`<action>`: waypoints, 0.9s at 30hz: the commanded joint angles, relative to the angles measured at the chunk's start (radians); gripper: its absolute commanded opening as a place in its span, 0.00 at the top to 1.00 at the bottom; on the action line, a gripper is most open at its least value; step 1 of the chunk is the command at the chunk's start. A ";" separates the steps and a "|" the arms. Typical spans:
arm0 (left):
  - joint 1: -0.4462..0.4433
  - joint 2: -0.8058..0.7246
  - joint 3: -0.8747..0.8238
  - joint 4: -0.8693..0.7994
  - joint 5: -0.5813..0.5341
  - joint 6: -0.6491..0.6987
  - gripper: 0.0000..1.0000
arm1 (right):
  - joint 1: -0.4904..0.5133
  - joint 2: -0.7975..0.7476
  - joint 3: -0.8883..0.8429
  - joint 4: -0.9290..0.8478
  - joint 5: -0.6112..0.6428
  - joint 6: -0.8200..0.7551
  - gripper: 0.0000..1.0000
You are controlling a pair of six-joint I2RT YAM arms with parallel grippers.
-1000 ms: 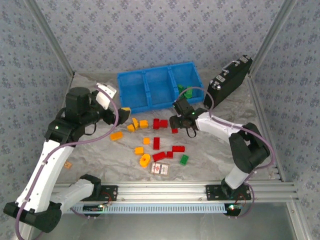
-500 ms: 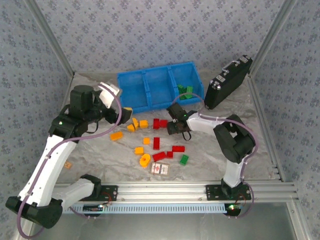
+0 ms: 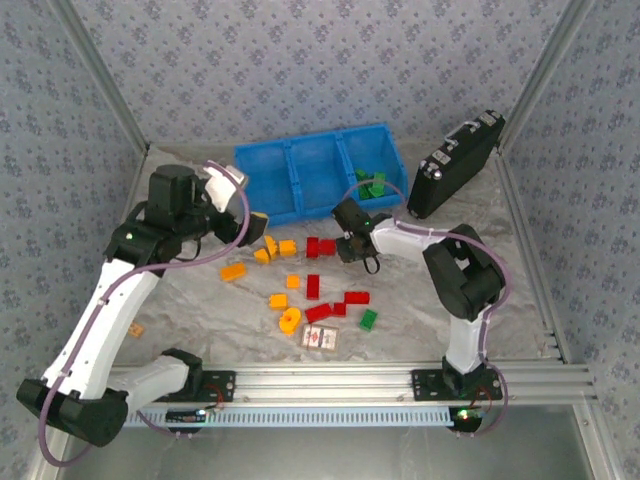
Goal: Sort the legos into containers by color
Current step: Pick up the lego from the center of the table, then place the lego in the container.
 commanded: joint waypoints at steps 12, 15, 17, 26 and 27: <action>0.045 0.000 0.038 -0.029 0.032 0.006 0.00 | -0.046 0.120 0.436 -0.070 -0.050 -0.102 0.71; 0.060 0.006 0.039 -0.035 0.045 -0.002 0.00 | -0.065 0.202 0.546 -0.071 -0.064 -0.108 0.70; 0.064 0.010 0.043 -0.041 0.045 -0.002 0.00 | -0.079 0.264 0.625 -0.079 -0.078 -0.112 0.69; 0.079 0.031 0.062 -0.060 0.040 0.007 0.00 | -0.121 0.459 0.878 -0.120 -0.119 -0.107 0.61; 0.081 0.032 0.060 -0.059 0.041 0.007 0.00 | -0.123 0.461 0.880 -0.120 -0.123 -0.105 0.60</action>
